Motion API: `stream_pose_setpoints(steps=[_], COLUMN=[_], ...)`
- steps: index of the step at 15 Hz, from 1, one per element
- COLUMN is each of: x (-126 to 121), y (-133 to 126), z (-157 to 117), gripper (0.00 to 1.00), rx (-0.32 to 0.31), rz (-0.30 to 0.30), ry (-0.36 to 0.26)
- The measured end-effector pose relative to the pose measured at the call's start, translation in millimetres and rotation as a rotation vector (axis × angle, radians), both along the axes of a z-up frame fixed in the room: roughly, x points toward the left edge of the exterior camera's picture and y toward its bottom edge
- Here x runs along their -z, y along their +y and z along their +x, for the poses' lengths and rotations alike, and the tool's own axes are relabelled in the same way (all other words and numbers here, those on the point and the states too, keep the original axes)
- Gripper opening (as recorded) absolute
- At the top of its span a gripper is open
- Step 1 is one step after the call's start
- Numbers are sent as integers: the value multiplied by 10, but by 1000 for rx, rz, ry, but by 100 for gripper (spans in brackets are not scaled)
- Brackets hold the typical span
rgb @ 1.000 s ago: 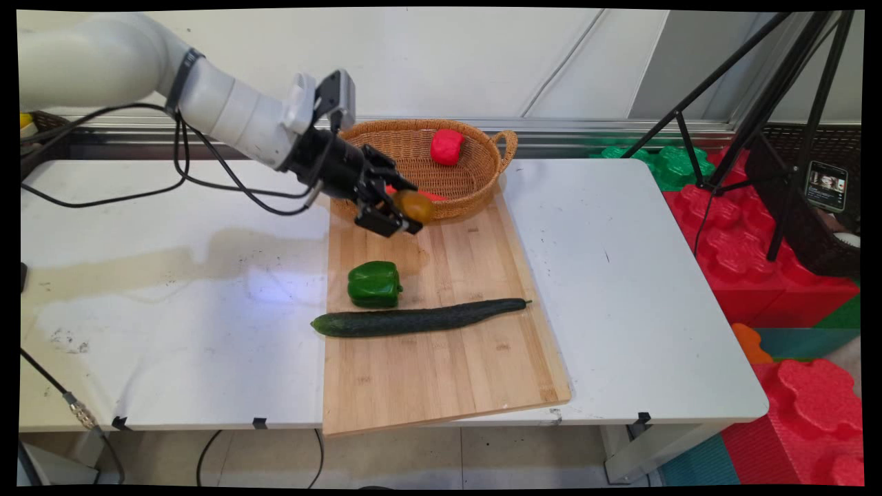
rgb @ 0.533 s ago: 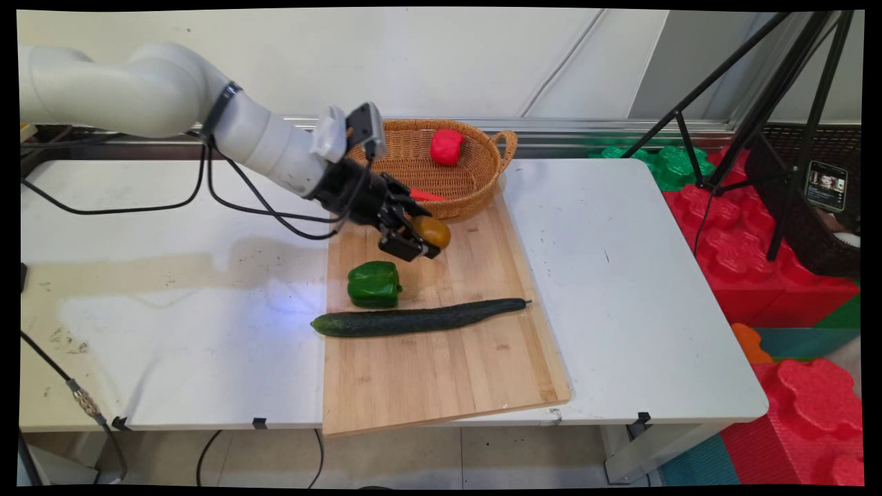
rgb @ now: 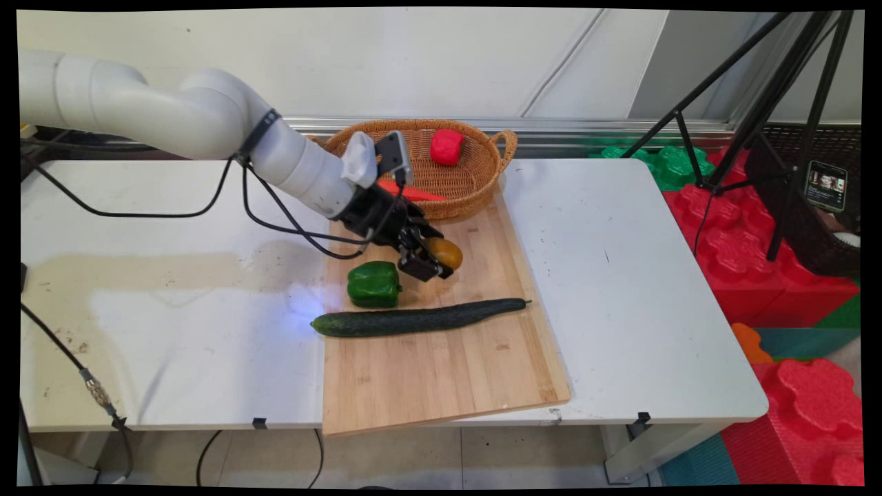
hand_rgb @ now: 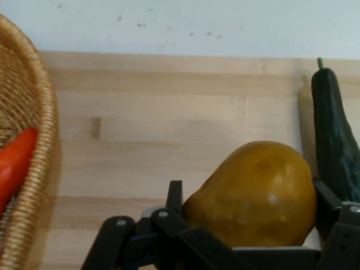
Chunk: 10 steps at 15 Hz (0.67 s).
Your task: Place the picked object on the cutting board
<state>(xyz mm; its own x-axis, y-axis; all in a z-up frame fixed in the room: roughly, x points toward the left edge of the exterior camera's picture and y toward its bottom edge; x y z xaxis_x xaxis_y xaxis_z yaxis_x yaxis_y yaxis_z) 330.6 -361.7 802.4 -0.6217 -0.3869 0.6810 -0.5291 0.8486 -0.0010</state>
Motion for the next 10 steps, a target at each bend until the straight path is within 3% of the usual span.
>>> stream_pose_setpoints(steps=[8,9,10], x=[213,234,256], y=[-92,-102,-111], z=[-172,-194,-218], gripper=[0,100,100], rx=[12,15,18], rz=[15,16,18], ry=[-17,-17,-17])
